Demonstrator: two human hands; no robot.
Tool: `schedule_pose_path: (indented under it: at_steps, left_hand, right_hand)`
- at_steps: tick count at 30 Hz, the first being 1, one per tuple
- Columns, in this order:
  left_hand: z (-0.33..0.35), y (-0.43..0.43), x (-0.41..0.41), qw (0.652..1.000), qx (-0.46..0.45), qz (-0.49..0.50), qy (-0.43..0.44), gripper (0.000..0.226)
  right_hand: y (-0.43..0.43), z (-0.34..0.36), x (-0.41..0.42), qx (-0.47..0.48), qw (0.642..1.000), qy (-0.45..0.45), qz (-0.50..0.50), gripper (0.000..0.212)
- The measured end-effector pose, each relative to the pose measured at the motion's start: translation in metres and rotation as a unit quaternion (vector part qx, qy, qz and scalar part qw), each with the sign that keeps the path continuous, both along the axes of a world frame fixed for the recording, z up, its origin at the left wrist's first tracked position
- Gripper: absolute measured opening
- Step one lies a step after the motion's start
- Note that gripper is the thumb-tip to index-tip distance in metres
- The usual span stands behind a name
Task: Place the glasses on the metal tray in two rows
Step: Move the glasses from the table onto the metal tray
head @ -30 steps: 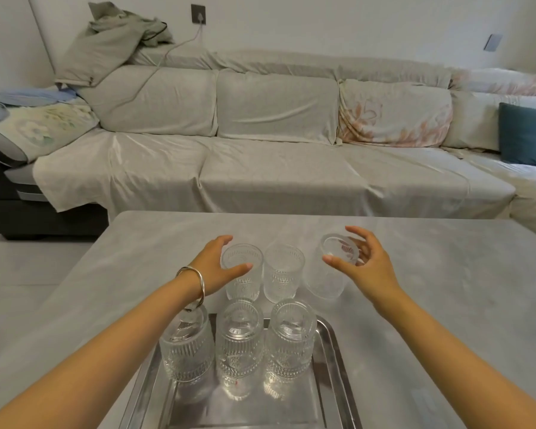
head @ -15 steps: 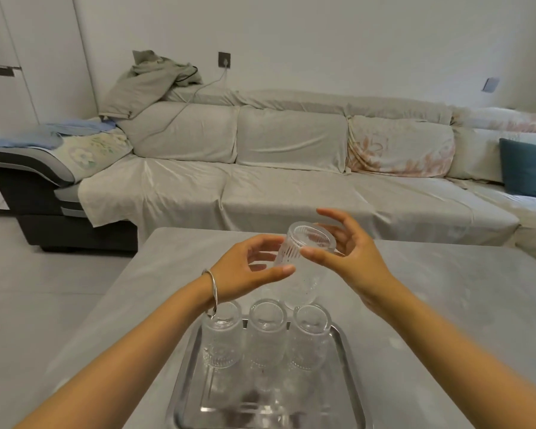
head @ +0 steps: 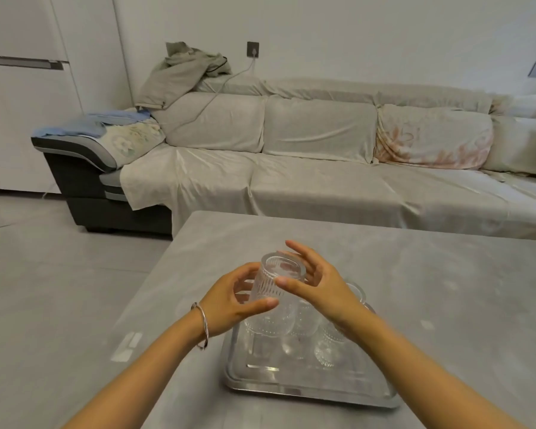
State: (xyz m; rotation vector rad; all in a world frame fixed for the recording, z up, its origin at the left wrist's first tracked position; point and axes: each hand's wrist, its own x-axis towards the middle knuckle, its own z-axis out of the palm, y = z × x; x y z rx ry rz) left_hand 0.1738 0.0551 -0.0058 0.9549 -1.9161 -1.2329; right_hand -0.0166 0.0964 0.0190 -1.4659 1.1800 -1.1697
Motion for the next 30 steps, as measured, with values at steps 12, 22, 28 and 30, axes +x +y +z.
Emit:
schedule_pose_path:
  at_steps: [12,22,28,30]
  left_hand:
    - [-0.064,0.015,0.016,0.998,0.057,0.021,0.0,0.062]
    - [-0.082,0.013,0.025,0.997,0.058,0.028,-0.031,0.063]
    - [-0.086,0.013,0.024,0.997,0.056,0.034,-0.036,0.064]
    - [-0.087,0.013,0.023,0.997,0.056,0.035,-0.036,0.063]
  right_hand:
    - [0.011,-0.062,0.019,0.119,0.992,-0.031,-0.039,0.08]
    - [0.016,-0.08,0.026,0.098,0.994,0.013,-0.044,0.068]
    - [0.018,-0.086,0.026,0.096,0.995,0.011,-0.039,0.063]
    - [0.018,-0.085,0.026,0.094,0.995,0.009,-0.038,0.062]
